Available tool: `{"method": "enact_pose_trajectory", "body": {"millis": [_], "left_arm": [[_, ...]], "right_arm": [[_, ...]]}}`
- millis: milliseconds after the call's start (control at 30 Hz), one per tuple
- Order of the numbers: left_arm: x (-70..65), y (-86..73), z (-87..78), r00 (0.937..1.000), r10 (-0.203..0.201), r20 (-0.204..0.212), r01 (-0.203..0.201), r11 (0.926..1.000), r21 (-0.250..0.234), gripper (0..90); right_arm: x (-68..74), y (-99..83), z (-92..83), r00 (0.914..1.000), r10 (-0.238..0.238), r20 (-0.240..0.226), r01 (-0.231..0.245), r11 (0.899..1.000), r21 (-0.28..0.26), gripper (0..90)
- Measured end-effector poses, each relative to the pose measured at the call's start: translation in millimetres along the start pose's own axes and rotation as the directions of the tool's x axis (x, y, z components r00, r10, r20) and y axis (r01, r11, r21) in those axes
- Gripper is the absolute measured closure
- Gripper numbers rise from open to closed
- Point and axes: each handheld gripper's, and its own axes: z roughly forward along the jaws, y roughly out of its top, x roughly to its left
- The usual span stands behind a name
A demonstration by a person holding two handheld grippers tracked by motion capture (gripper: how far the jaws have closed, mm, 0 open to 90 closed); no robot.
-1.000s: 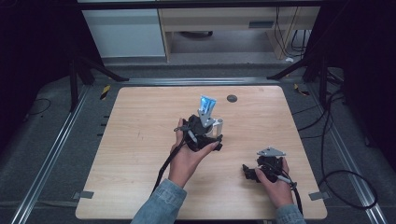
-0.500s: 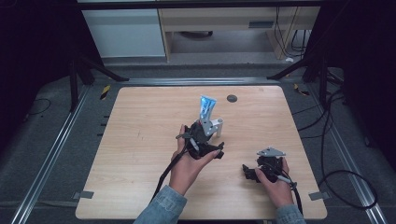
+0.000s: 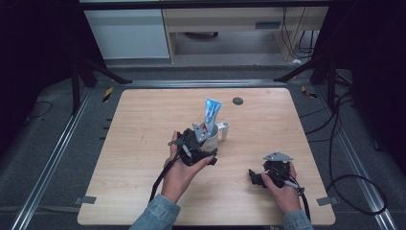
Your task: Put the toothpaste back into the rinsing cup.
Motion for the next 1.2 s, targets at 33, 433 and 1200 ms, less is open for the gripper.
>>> {"method": "enact_pose_trajectory", "body": {"millis": [33,433,1200], "left_arm": [[2.3,-2.6,-0.5,1.0,-0.007,-0.003,0.007,1.0,0.003,5.5],[28.9,-29.1,-4.8,0.9986,-0.051,-0.014,0.052,0.9975,0.048,5.5],[90.3,-80.2,-16.7,0.9823,-0.14,-0.124,0.155,0.981,0.117,5.9]], "right_arm": [[0.0,0.0,0.0,1.0,0.0,0.0,0.0,1.0,0.0,0.6],[0.0,0.0,0.0,1.0,-0.001,0.0,0.001,1.0,0.0,0.6],[0.0,0.0,0.0,1.0,0.0,0.0,0.0,1.0,0.0,0.6]]}}
